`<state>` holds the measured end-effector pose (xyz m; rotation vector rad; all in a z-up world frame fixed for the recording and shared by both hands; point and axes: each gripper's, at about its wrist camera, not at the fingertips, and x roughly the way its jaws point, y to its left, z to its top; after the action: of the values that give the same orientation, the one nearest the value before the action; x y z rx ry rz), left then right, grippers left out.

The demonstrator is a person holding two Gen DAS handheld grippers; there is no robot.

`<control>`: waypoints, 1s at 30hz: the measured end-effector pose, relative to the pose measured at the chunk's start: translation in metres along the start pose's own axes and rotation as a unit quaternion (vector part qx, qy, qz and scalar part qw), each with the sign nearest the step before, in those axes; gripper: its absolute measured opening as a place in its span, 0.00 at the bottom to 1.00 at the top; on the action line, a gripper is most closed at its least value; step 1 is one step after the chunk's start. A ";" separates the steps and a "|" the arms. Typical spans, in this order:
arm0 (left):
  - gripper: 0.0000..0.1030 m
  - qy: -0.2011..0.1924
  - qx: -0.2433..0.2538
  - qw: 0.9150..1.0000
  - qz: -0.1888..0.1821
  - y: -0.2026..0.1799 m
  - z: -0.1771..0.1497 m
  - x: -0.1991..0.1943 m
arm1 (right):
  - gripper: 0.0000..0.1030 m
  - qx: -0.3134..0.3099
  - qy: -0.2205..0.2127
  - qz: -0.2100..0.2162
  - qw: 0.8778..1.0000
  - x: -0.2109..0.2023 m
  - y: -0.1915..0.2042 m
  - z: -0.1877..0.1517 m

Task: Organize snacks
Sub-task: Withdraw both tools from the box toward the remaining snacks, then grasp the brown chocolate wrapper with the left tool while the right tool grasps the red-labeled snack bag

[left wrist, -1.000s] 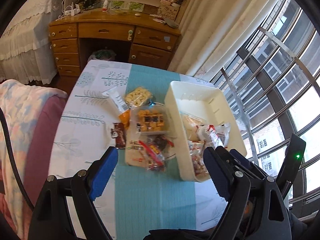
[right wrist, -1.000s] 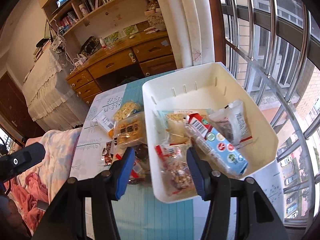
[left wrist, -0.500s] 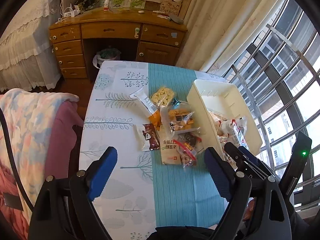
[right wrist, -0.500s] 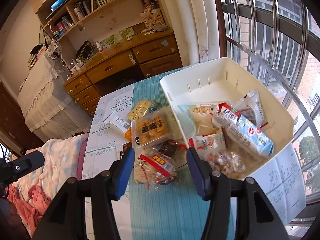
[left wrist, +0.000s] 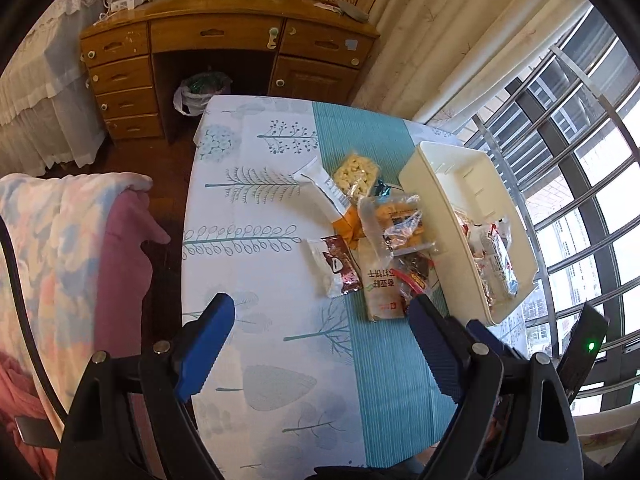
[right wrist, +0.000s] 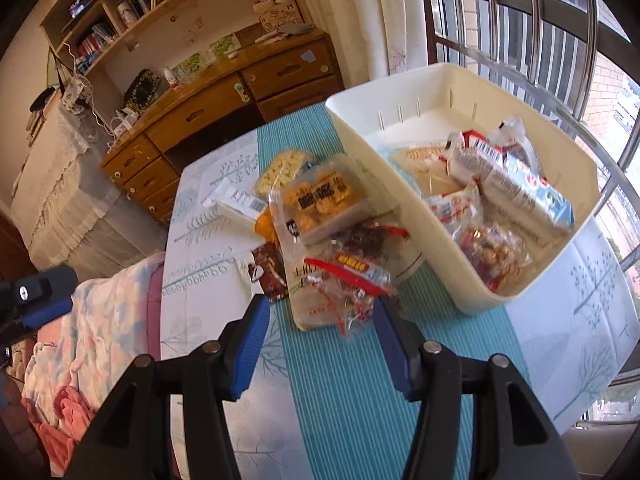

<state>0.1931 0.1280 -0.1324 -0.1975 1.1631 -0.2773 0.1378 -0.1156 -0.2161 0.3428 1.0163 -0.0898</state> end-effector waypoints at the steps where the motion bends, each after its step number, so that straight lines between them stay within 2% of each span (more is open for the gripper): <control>1: 0.85 0.003 -0.003 1.000 -0.003 0.004 0.002 0.002 | 0.53 -0.003 0.008 -0.004 1.000 0.002 0.002 -0.003; 7: 0.85 0.027 -0.027 0.999 -0.019 0.018 0.015 0.024 | 0.53 -0.030 0.031 -0.018 0.999 0.006 0.007 -0.011; 12: 0.85 0.044 -0.039 0.998 -0.025 0.014 0.021 0.048 | 0.53 -0.062 0.032 -0.026 0.997 0.011 0.009 -0.010; 18: 0.85 0.077 -0.059 0.995 -0.002 0.005 0.029 0.088 | 0.53 -0.106 0.016 -0.024 0.994 0.020 0.012 0.000; 20: 0.85 0.097 -0.067 0.993 0.008 0.002 0.032 0.106 | 0.63 -0.119 0.008 -0.026 0.992 0.026 0.014 0.003; 21: 0.85 0.103 -0.070 0.992 0.009 0.001 0.032 0.113 | 0.64 -0.122 0.004 -0.025 0.992 0.028 0.014 0.004; 30: 0.85 0.144 -0.067 0.986 0.049 -0.007 0.036 0.179 | 0.65 -0.094 -0.032 -0.020 0.995 0.062 0.008 0.012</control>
<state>0.2916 0.0651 -0.2732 -0.2221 1.4748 -0.1418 0.1817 -0.1062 -0.2607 0.1464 0.9599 -0.0406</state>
